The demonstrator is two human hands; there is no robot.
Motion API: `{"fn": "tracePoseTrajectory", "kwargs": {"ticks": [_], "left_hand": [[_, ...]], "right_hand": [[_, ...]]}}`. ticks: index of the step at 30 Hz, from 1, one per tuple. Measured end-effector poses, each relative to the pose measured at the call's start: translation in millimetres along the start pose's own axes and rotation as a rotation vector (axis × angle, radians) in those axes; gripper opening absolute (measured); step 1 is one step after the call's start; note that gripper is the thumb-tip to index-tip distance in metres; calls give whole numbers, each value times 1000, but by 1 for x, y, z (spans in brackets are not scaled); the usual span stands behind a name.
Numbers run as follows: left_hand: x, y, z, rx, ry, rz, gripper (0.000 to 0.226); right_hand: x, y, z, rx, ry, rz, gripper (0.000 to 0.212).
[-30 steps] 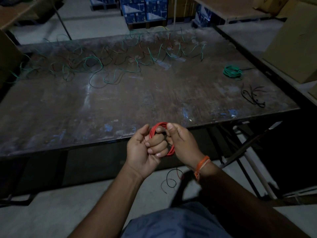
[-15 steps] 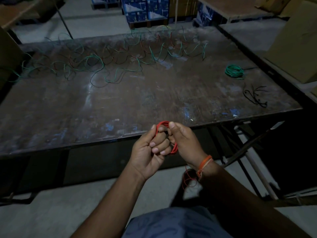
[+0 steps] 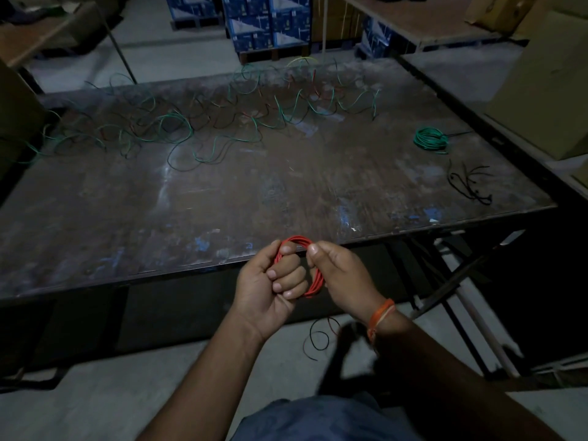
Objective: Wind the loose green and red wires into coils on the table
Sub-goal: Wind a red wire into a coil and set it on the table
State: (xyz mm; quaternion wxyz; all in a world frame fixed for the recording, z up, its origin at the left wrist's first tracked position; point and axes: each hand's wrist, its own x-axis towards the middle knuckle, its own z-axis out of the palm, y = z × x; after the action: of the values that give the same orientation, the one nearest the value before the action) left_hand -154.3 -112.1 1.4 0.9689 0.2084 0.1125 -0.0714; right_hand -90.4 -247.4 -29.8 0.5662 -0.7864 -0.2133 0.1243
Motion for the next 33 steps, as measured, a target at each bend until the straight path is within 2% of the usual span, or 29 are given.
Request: {"fn": "tracePoseTrajectory", "kwargs": {"ticks": [10,17,22,33], "left_hand": [[1,3,3,79,124,55,32],[0,1,8,119,77,89,29],[-4,3,6,96,63,100,29],[-1,2,-1,120,4,123,27]], "right_hand": [[4,-1,0,-87,-115,36,33],[7,-4,5,-263,-33,-80,47],[9,-3,5,-315,-65,-102,51],[13,-3,4,-295,-109,-77,45]]}}
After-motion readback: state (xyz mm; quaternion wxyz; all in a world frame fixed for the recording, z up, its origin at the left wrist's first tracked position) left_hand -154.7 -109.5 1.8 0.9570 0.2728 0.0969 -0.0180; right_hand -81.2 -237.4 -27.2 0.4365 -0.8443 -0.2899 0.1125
